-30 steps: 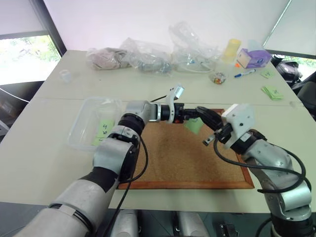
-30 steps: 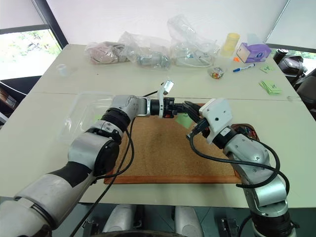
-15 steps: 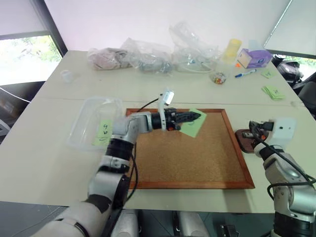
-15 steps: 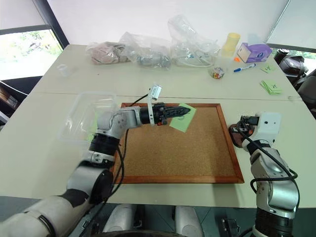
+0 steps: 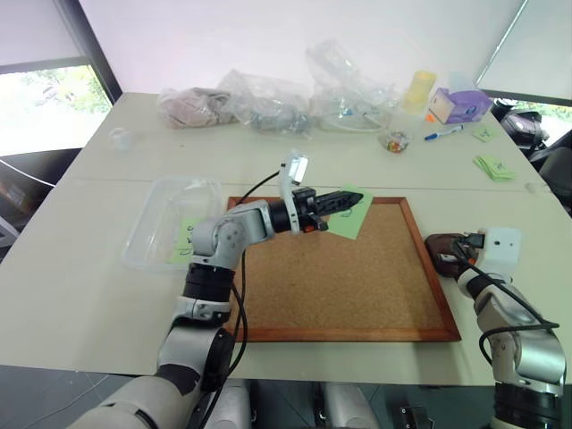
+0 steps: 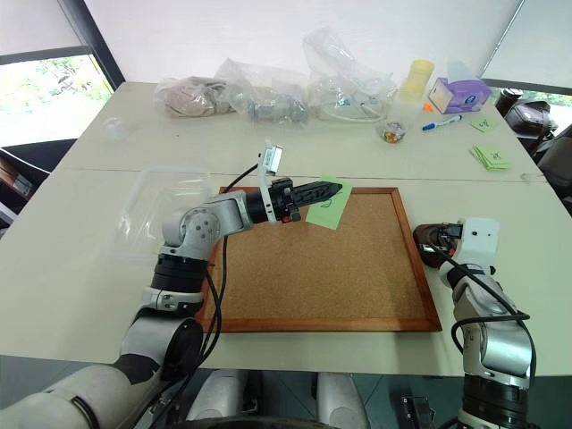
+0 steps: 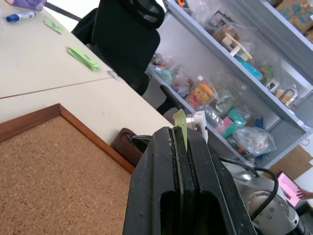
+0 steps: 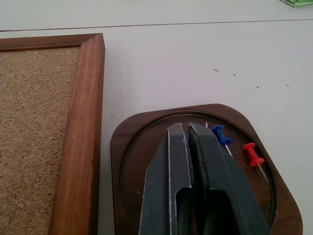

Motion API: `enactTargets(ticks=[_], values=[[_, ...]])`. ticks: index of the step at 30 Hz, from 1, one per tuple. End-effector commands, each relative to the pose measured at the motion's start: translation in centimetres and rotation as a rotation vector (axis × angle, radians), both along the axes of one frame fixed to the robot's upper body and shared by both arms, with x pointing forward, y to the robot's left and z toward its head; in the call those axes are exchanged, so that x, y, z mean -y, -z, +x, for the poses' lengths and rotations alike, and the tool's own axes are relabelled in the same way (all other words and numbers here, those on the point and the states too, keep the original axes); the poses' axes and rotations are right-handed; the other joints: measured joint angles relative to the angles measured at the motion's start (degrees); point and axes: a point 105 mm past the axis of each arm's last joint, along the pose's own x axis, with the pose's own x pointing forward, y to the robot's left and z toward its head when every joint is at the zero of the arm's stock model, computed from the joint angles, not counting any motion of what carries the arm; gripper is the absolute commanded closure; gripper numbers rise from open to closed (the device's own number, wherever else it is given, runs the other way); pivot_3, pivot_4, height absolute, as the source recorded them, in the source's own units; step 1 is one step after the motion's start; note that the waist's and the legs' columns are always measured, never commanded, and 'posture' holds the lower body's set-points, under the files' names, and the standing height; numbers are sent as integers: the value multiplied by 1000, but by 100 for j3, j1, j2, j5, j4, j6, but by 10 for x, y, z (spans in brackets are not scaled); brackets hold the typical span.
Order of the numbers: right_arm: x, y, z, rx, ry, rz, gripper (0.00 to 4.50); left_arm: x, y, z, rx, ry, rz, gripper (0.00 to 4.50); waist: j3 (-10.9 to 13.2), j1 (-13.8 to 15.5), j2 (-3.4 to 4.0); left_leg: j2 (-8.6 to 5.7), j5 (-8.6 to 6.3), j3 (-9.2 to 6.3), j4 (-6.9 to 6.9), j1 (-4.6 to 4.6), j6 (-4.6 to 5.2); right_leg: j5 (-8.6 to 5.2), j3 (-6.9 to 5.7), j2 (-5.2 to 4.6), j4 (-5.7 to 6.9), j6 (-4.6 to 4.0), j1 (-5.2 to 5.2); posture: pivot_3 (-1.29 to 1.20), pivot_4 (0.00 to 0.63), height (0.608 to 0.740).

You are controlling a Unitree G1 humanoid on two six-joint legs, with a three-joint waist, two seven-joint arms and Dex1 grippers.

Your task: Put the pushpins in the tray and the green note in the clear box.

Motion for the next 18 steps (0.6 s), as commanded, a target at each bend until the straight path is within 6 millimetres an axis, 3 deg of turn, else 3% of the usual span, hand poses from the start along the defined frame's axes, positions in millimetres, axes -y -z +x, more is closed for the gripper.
enactTargets(ticks=[1, 5, 6, 18], values=[[6, -8, -2, 31, 17, -5, 2526, 3, -12, -4, 42, 21, -18, 4500, 0, -2, 0, 0, 0, 0, 0, 0, 0, 0, 0, 0, 0, 0, 0, 0, 150, 737], [8, -8, -3, 35, 27, 7, 402, 3, -11, -4, 41, 16, -12, 4500, 0, -2, 0, 0, 0, 0, 0, 0, 0, 0, 0, 0, 0, 0, 0, 0, 150, 737], [8, -8, -4, 36, 29, 9, 41, 3, -11, -3, 40, 13, -12, 4500, 0, -2, 0, 0, 0, 0, 0, 0, 0, 0, 0, 0, 0, 0, 0, 0, 150, 737], [3, -8, -2, 54, 21, 176, 41, 3, -8, -1, 39, -1, -3, 4500, 0, 0, 0, 0, 0, -1, 0, 0, 0, 0, 0, 0, 0, 0, 0, 0, 150, 737]])
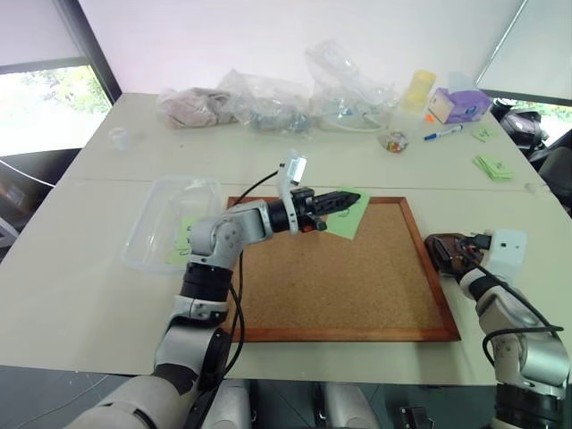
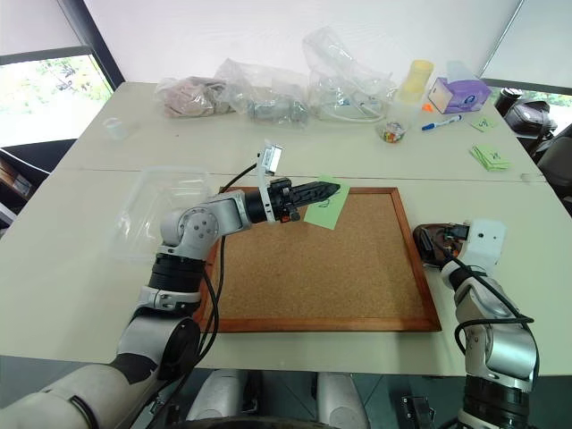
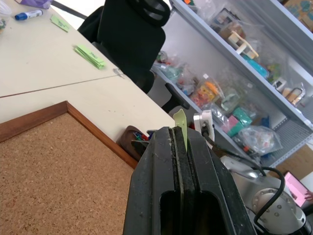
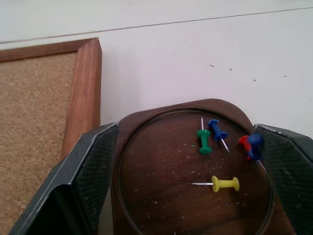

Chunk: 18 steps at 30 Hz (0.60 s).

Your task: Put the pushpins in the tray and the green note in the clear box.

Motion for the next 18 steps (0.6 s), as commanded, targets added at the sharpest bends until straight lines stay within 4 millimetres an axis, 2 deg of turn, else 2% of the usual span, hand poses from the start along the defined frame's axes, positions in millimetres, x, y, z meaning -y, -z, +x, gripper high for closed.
enactTargets(ticks=[1, 5, 9, 11, 16, 18], values=[[0, -8, -1, 32, 10, 83, 41, 4, -10, -3, 37, 10, -25, 4500, 0, 2, 0, 0, 0, -1, 0, 0, 0, 0, 0, 0, 0, 0, 0, 0, 150, 737], [0, -8, -1, 24, 13, 140, 41, 4, -9, -2, 36, 0, -23, 4500, 0, 0, 0, 1, 0, 0, 0, 0, 0, 0, 0, 0, -1, 0, 0, 0, 150, 737], [4, -13, -2, 31, 18, 111, 41, 3, -9, 0, 37, -12, -25, 4500, 0, 0, 0, 1, 0, -1, 0, 0, 0, 0, -1, 0, -1, 0, 0, 0, 150, 737], [6, -20, -3, 53, 7, 51, 41, 2, -10, 1, 40, -16, -30, 4500, 0, 2, 0, 0, 0, 0, 0, 0, 0, 0, 0, 0, -1, 0, 0, 0, 150, 737], [-6, -52, -3, 188, -73, -53, 41, -7, -19, 7, 84, -46, -28, 4500, 1, -17, 2, -1, 0, -1, -1, 0, 0, 0, -1, 1, -2, 0, 0, 0, 150, 737], [-11, -67, -4, 240, -98, -102, 41, -15, -33, 12, 127, -74, -30, 4500, 2, -17, 2, 0, 0, -3, -1, 0, 0, 0, -1, 3, -1, 0, 0, 0, 150, 737]])
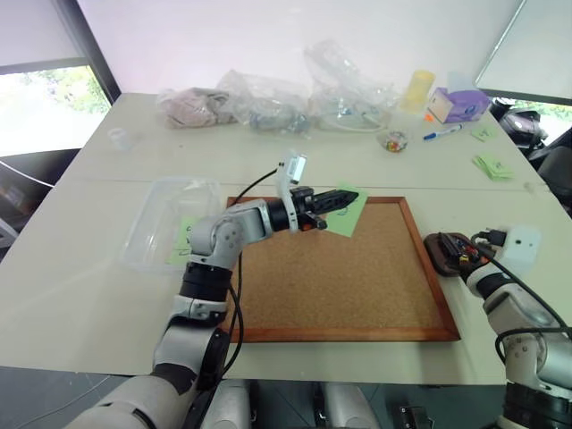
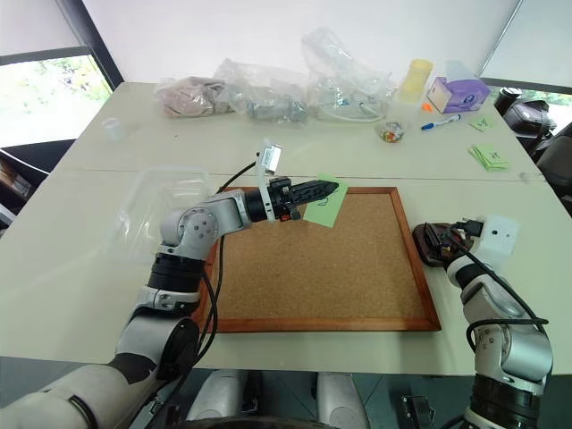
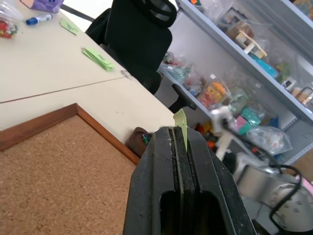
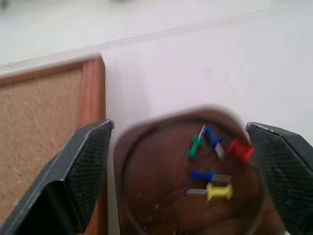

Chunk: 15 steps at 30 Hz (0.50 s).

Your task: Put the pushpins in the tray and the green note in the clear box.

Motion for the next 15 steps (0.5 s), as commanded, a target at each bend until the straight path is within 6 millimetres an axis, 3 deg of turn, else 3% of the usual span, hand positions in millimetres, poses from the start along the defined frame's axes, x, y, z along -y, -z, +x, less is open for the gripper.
enactTargets(ticks=[1, 6, 9, 12, 15], values=[[-10, -41, 0, 142, -52, -121, 41, -13, -39, 8, 122, -39, -41, 4500, 1, -2, 0, 0, 0, 0, 0, 0, 0, 0, 0, 0, 1, 0, 0, 0, 150, 737], [-25, -65, 1, 214, -126, -187, 41, -40, -79, 17, 228, -122, -28, 4500, 2, 7, 0, 0, 0, 0, 0, 0, 0, 0, 0, 0, 0, 0, -1, 0, 150, 737], [-55, -80, 0, 261, -269, -203, 41, -74, -105, 24, 249, -215, -18, 4500, 6, -21, 2, 1, 0, 1, 0, 0, 0, 0, 0, 0, 1, 1, -1, 0, 150, 737], [-103, -84, -4, 268, -498, -173, 41, -128, -107, 32, 284, -354, 154, 4500, 8, -100, 5, 7, 0, 0, -4, 5, -1, 1, 0, 7, 5, 2, -3, 0, 150, 737], [-140, -78, -9, 241, -667, -145, 41, -174, -91, 31, 232, -413, 293, 4500, 9, -149, 6, 15, 2, -6, -14, 9, -4, 0, -8, 9, 9, 1, -3, 0, 150, 737]])
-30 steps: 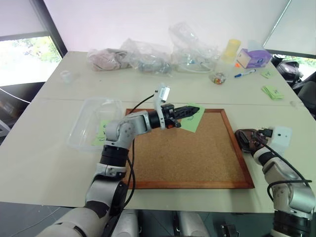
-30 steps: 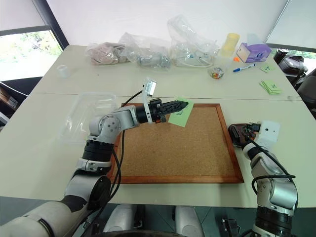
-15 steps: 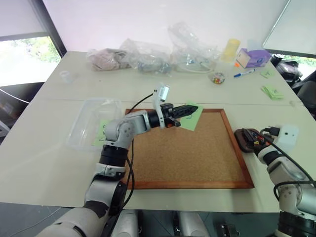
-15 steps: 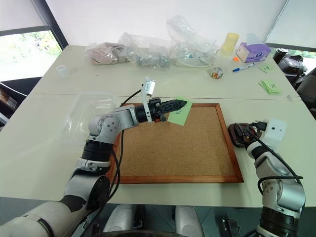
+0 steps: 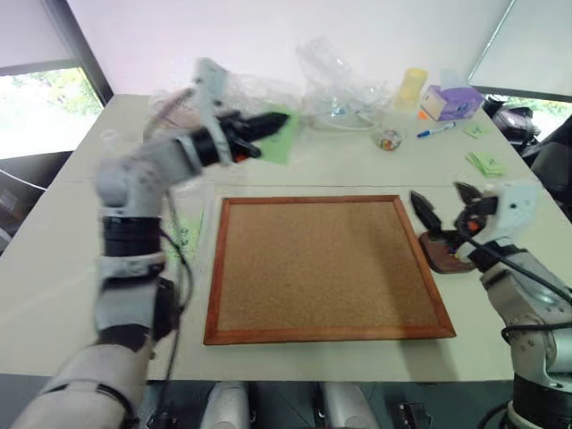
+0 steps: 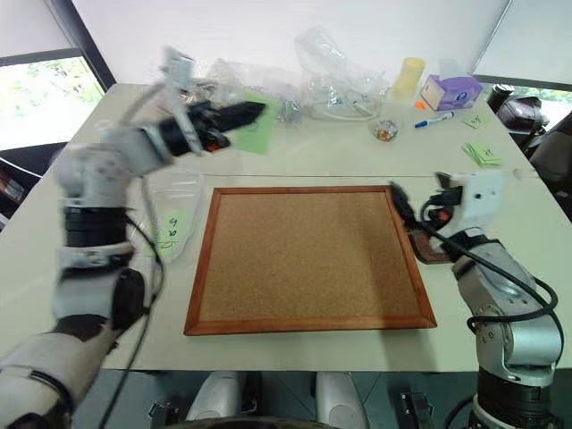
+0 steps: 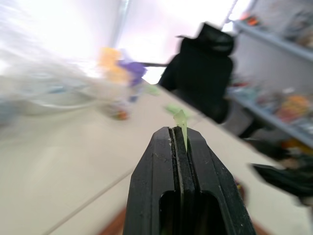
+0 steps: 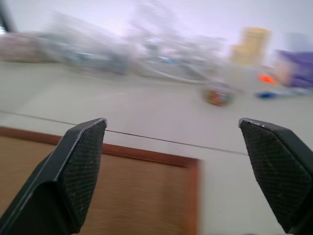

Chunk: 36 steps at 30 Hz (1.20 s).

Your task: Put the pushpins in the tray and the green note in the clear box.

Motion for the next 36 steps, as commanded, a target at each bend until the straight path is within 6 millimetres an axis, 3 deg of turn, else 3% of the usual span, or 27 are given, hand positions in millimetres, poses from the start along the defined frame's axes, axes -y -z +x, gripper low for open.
enactTargets(ticks=[1, 3, 6, 12, 15, 19, 25, 31, 34, 36], values=[[-44, -1, -11, -12, -200, -18, 41, -38, 12, -8, -64, -39, 85, 4500, 1, -5, 1, 2, 1, 1, -2, 0, -1, 0, -1, -1, 1, -1, 0, 0, 150, 737], [-59, 5, -13, -31, -263, -40, 41, -59, 26, -13, -136, -59, 118, 4500, 2, 11, -1, 11, 1, 3, -1, 0, -2, -1, -3, -5, 0, -1, 0, 0, 150, 737], [-75, 17, -10, -58, -324, -41, 41, -84, 63, -31, -267, -50, 266, 4500, 7, 22, -10, 11, 2, 11, 3, -3, -3, -6, -3, -14, -4, -11, 0, 0, 150, 737], [-83, 28, -2, -61, -321, -33, 41, -106, 97, -34, -362, -106, 417, 4500, 32, 174, -56, 7, 1, 18, 12, -10, -3, -13, -2, -24, -9, -27, 0, 0, 150, 737], [-83, 31, 0, -54, -298, -15, 41, -105, 105, -30, -367, -117, 462, 4500, 33, 174, -56, 7, 0, 26, 11, -10, -1, -13, 1, -26, -9, -26, -3, 0, 150, 737], [-79, 36, 0, -62, -264, -11, 0, -106, 108, -24, -370, -126, 467, 3022, 33, 162, -56, 7, 0, 28, 11, -10, -1, -12, 1, -23, -7, -25, -4, 0, 150, 737], [-72, 39, -1, -66, -224, -5, 0, -108, 103, -13, -337, -156, 474, 99, 33, 161, -57, 5, 0, 29, 12, -10, -1, -11, 1, -18, -6, -23, -6, 0, 150, 737], [-61, 37, -4, -65, -186, 11, 0, -106, 65, 0, -155, -125, 484, 42, 34, 164, -58, -3, 0, 34, 12, -10, -1, -9, 1, -16, -6, -20, -6, 0, 150, 737], [-44, 25, -7, -36, -133, 61, 0, -75, 26, -4, -26, 21, 339, 42, 34, 191, -58, -4, 0, 40, 13, -12, -2, -9, 1, -16, -6, -19, -5, 0, 150, 737], [-33, 21, -12, -27, -104, 81, 0, -51, 16, -8, 7, 107, 284, 42, 34, 205, -59, -5, 0, 39, 18, -17, -1, -4, -1, -19, -7, -10, -5, 0, 150, 737]])
